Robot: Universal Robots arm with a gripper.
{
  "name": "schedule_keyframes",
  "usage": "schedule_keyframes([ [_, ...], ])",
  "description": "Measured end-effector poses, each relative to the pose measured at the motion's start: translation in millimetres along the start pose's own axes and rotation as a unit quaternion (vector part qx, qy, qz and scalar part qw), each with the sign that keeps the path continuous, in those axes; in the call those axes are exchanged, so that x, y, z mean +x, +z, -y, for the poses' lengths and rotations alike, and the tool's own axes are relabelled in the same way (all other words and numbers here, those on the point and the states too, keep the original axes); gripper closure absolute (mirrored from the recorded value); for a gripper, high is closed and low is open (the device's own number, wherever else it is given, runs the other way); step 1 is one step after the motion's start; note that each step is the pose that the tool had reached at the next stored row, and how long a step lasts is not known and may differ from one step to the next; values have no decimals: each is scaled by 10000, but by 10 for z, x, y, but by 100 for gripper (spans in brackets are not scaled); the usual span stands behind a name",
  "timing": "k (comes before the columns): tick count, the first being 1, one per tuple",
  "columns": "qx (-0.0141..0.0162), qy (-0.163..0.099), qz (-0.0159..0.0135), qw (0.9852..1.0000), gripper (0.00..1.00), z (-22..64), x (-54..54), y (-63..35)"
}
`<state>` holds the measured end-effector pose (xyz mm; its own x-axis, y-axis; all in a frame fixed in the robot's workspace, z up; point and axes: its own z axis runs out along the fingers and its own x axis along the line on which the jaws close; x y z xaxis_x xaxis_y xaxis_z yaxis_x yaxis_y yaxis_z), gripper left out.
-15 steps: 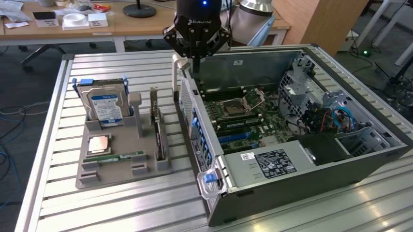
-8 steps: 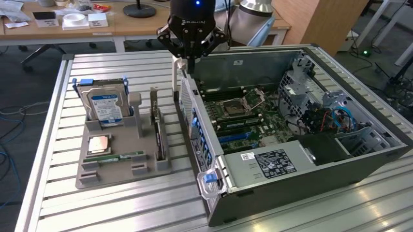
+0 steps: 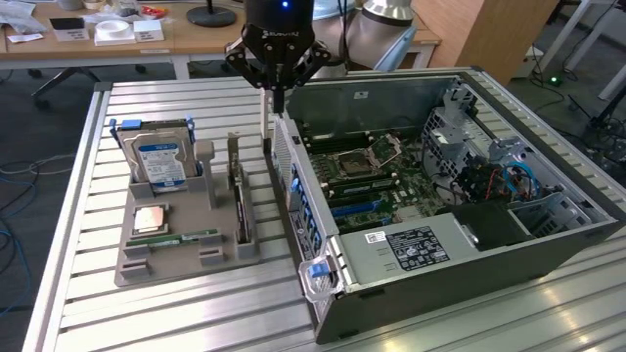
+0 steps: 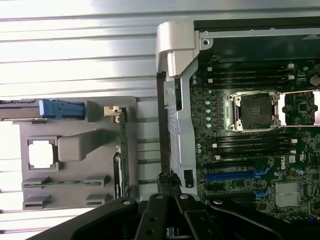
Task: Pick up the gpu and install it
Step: 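Reach for the gpu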
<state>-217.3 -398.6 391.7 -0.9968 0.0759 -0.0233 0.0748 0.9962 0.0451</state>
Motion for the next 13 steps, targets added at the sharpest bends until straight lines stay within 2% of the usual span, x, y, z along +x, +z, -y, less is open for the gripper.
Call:
schedule_keyframes([
  [13, 0, 13, 1, 10000, 89, 13, 236, 0],
])
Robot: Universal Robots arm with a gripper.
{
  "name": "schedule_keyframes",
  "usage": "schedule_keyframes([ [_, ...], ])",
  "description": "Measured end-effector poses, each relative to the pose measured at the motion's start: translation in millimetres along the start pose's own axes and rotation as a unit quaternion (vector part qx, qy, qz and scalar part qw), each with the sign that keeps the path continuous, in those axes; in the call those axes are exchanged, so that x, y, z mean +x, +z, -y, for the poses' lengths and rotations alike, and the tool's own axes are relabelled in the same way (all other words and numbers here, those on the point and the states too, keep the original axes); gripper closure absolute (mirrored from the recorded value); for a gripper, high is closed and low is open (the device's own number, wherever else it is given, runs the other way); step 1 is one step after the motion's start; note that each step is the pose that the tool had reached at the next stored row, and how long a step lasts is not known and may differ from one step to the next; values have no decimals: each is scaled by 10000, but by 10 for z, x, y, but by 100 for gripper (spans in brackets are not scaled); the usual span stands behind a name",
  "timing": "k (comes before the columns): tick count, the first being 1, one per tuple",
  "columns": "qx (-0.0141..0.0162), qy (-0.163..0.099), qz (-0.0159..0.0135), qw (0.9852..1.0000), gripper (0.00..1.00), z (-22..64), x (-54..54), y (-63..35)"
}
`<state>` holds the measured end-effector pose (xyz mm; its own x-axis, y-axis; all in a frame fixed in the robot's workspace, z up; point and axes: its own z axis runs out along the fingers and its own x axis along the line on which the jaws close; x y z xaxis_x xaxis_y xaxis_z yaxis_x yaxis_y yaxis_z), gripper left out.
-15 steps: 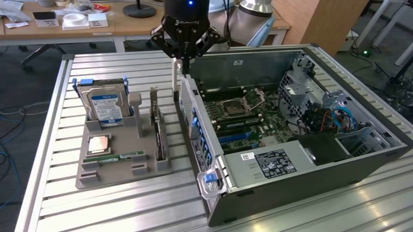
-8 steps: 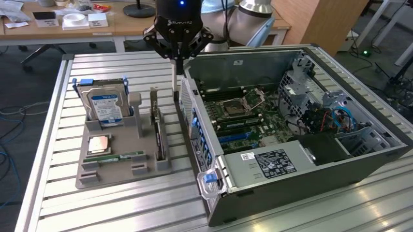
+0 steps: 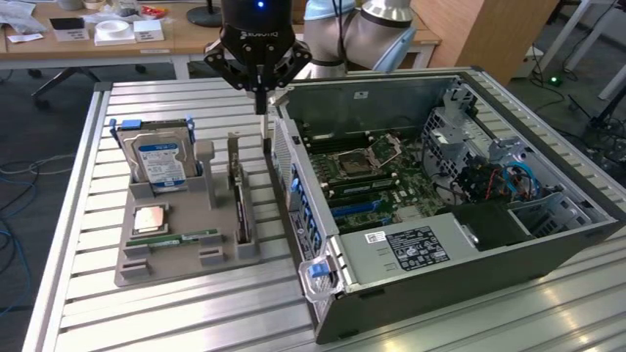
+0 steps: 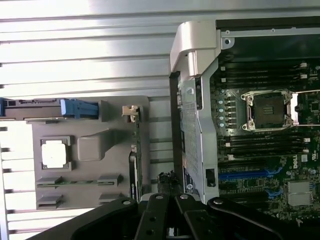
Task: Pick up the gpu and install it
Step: 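Reach for the gpu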
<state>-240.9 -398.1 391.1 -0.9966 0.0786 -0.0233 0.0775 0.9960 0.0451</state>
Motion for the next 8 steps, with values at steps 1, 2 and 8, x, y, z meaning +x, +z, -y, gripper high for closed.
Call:
schedule_keyframes([
  [1, 0, 1, 0, 10000, 89, 1, 21, 0],
  [2, 0, 3, 0, 10000, 89, 2, 44, 0],
  [8, 1, 21, 1, 10000, 89, 9, 183, 0],
])
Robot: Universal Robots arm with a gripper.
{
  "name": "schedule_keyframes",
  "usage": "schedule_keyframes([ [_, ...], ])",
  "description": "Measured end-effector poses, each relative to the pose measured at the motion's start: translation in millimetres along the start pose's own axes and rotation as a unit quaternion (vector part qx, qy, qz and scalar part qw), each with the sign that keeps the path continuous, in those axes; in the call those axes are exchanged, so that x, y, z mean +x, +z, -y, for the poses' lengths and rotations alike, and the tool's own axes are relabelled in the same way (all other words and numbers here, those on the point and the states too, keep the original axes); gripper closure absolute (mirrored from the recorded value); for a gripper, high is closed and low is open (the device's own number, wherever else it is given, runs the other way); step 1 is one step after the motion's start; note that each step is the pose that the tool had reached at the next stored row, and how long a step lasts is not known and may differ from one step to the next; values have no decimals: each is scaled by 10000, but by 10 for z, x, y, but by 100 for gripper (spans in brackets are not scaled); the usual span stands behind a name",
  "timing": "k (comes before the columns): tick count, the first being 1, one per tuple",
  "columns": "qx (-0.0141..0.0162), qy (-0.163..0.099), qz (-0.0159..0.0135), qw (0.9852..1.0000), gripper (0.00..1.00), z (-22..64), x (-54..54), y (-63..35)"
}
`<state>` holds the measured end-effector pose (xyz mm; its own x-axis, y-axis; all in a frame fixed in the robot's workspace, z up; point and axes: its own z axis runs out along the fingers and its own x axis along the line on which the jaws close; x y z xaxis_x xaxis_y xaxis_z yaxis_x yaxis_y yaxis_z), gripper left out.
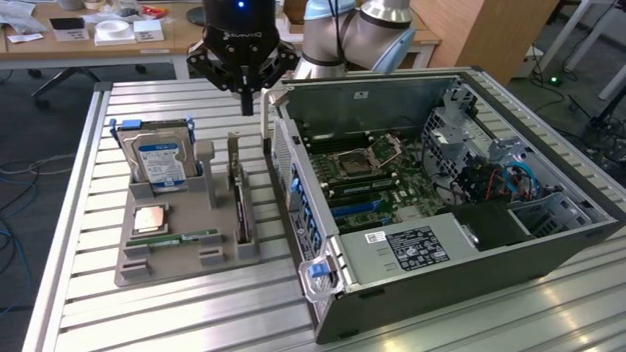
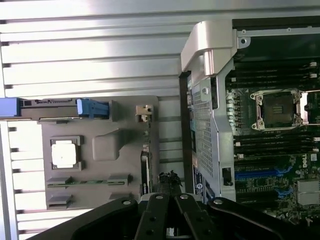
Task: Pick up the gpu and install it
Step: 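Reach for the gpu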
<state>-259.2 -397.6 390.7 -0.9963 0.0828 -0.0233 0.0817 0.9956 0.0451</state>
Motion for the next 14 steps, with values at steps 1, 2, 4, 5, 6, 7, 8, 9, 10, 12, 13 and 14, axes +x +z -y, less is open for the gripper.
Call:
schedule_keyframes([
  [1, 0, 3, 0, 10000, 89, 1, 22, 0],
  [2, 0, 6, 1, 10000, 89, 2, 44, 0],
  [4, 0, 13, 1, 10000, 89, 5, 89, 0],
  [5, 0, 16, 1, 10000, 89, 6, 109, 0],
  [6, 0, 19, 1, 10000, 89, 7, 128, -1],
  [7, 1, 22, 1, 10000, 89, 8, 146, -1],
  [8, 0, 25, 1, 10000, 89, 9, 162, -1],
  [9, 1, 27, 1, 10000, 89, 10, 176, -1],
  [10, 0, 28, 1, 10000, 89, 11, 178, -1],
  [12, 1, 27, 1, 10000, 89, 11, 178, -1],
  [13, 1, 27, 1, 10000, 89, 11, 178, -1],
  [14, 1, 27, 1, 10000, 89, 11, 179, -1],
])
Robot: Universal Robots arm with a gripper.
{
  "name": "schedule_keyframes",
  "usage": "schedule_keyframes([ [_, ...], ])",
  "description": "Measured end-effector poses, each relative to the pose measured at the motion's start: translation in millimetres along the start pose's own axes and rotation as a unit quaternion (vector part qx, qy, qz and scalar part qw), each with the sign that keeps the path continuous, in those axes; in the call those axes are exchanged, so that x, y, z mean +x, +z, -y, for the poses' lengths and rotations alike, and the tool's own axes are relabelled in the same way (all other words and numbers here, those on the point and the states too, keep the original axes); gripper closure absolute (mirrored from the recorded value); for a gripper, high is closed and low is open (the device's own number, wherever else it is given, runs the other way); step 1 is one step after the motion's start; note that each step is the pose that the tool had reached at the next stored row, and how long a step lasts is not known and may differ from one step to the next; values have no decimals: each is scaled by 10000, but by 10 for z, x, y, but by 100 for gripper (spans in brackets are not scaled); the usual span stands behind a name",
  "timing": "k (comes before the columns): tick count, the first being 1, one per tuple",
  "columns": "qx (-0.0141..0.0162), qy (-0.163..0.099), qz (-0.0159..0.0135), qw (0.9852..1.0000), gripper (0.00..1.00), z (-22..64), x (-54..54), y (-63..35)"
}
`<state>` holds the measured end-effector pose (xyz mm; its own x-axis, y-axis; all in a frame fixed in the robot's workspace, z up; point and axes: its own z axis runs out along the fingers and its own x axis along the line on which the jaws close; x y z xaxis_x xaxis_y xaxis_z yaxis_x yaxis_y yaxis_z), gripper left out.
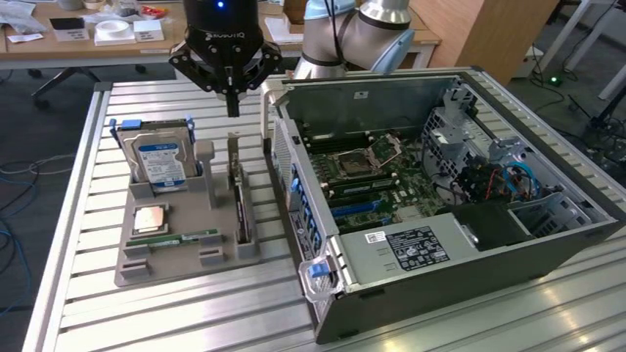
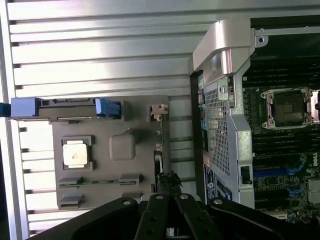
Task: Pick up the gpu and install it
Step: 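Reach for the gpu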
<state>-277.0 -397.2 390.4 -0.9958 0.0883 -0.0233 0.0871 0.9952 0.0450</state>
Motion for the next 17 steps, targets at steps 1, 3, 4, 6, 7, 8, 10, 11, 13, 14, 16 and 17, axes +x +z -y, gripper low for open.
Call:
schedule_keyframes([
  [1, 0, 0, 0, 10000, 89, 0, 1, 0],
  [3, 0, 1, 0, 10000, 89, 1, 14, 0],
  [4, 0, 0, 0, 10000, 89, 2, 22, 0],
  [6, 0, 0, 0, 10000, 89, 2, 27, 0],
  [7, 0, 0, 0, 10000, 89, 2, 27, 0],
  [8, 0, 0, 0, 10000, 89, 3, 27, 0],
  [10, 0, 0, 0, 10000, 89, 15, 27, -1],
  [11, 0, 0, 0, 10000, 89, 24, 28, -1],
  [13, 0, 0, 0, 10000, 89, 50, 32, -2],
  [14, 0, 0, 0, 10000, 89, 65, 34, -3],
  [16, 1, 0, 0, 10000, 89, 98, 38, -5],
  [17, 1, 0, 0, 10000, 89, 118, 40, -6],
])
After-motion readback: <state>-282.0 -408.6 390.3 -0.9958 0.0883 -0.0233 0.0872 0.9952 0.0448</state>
